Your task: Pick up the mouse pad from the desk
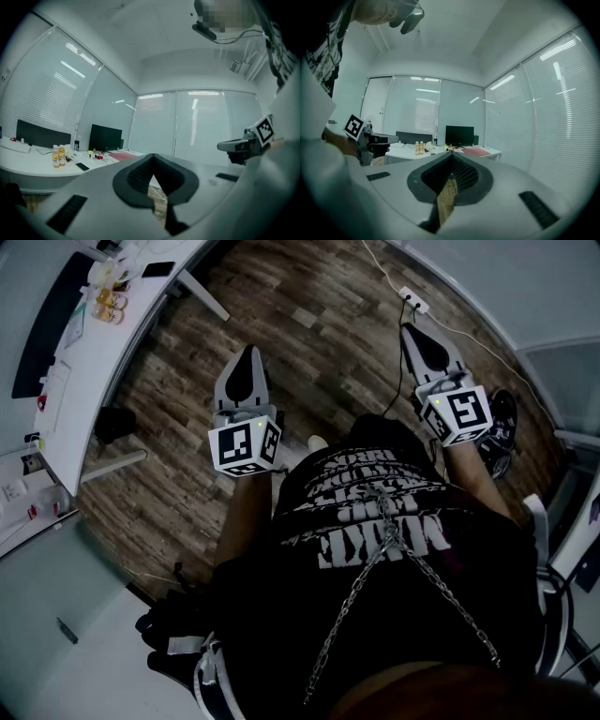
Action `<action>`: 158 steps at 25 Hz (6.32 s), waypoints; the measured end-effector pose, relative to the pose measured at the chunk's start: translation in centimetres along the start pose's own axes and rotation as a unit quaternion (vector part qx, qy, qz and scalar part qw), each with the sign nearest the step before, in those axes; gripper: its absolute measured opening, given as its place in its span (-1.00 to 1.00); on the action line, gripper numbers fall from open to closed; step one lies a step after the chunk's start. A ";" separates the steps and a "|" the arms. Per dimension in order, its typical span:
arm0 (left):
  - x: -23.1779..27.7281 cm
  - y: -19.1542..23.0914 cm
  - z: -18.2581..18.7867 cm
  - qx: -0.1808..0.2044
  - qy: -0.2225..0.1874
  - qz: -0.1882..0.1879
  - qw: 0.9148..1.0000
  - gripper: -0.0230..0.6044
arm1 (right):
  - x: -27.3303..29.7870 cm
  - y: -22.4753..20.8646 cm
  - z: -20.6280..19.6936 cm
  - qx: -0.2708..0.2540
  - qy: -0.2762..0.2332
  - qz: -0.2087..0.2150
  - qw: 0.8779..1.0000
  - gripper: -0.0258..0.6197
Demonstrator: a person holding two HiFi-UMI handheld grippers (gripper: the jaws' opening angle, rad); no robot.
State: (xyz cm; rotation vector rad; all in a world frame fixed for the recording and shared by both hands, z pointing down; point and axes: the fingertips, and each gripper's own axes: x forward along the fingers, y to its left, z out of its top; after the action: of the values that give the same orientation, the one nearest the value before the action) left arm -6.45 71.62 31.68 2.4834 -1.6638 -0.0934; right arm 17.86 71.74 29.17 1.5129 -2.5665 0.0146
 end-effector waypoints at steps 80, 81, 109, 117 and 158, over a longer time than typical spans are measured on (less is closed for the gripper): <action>36.9 13.4 4.4 0.002 -0.014 0.023 1.000 -0.90 | 36.5 -20.2 6.5 0.012 -0.013 0.085 0.996 -0.92; 37.2 13.9 4.5 0.002 -0.015 0.019 1.000 -0.90 | 37.2 -19.9 6.8 0.010 -0.015 0.084 0.996 -0.92; 53.5 17.5 4.0 0.076 0.027 0.045 0.996 -0.83 | 51.7 -24.1 6.5 -0.012 -0.035 0.065 0.997 -0.88; 59.1 17.0 4.3 0.067 0.010 0.054 0.996 -0.90 | 55.5 -29.1 5.5 -0.013 -0.020 0.058 0.998 -0.88; 78.0 23.0 4.5 0.042 0.036 0.115 0.992 -0.90 | 72.9 -40.4 7.2 -0.003 -0.012 0.143 0.990 -0.90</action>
State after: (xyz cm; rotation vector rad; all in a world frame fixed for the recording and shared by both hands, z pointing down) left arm 1.75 -9.38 33.41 2.3016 -1.9449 0.0929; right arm 17.49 -11.92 29.57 1.1376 -2.7751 0.0237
